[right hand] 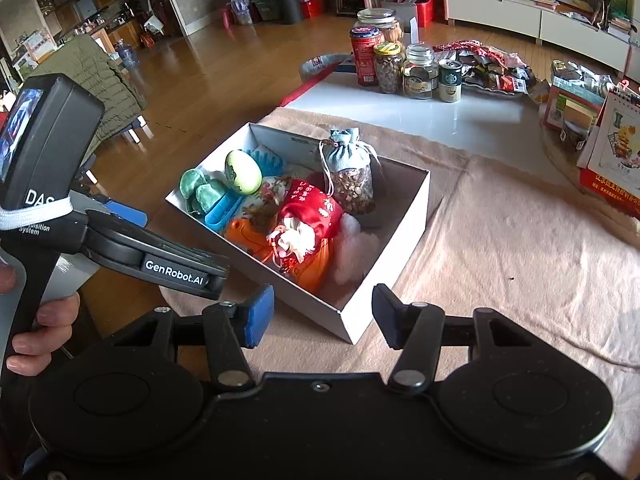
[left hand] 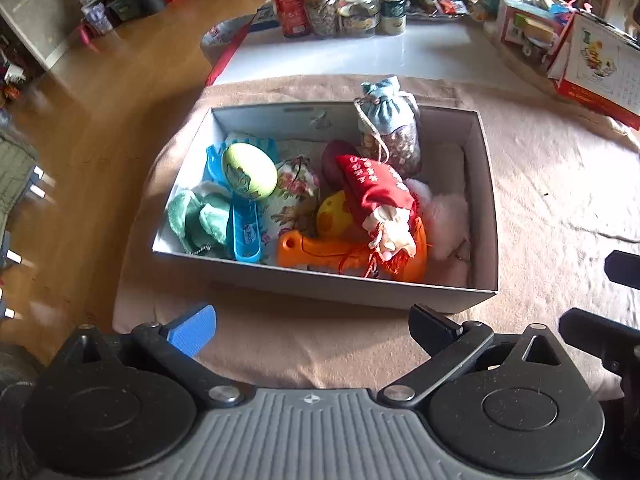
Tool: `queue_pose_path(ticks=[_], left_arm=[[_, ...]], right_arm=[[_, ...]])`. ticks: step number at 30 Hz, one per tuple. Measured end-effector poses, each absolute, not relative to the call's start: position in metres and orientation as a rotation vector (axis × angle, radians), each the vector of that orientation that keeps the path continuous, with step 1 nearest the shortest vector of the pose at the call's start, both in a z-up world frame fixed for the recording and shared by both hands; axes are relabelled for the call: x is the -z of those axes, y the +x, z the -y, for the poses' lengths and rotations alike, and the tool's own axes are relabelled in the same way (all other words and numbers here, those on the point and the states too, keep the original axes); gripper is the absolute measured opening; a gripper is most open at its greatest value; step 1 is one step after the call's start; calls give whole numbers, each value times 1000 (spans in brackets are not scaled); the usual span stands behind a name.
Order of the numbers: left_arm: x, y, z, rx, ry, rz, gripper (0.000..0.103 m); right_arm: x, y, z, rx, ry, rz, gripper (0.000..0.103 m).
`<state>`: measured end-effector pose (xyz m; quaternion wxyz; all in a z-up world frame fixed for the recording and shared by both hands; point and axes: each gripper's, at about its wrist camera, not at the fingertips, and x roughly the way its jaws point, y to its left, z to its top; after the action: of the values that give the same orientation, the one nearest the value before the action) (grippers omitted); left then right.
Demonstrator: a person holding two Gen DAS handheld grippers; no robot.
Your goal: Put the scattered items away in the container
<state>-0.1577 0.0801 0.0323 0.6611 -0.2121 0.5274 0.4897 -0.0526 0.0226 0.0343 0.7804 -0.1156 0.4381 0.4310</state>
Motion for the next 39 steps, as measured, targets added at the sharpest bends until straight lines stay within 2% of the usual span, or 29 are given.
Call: queue_pose_path(ticks=[13, 39], left_arm=[[-17, -155, -90, -1084, -562, -1271, 102], [-9, -156, -91, -1059, -607, -1295, 102]], right_arm=[[-32, -42, -21, -923, -243, -950, 54], [-30, -37, -25, -924, -249, -944, 54]])
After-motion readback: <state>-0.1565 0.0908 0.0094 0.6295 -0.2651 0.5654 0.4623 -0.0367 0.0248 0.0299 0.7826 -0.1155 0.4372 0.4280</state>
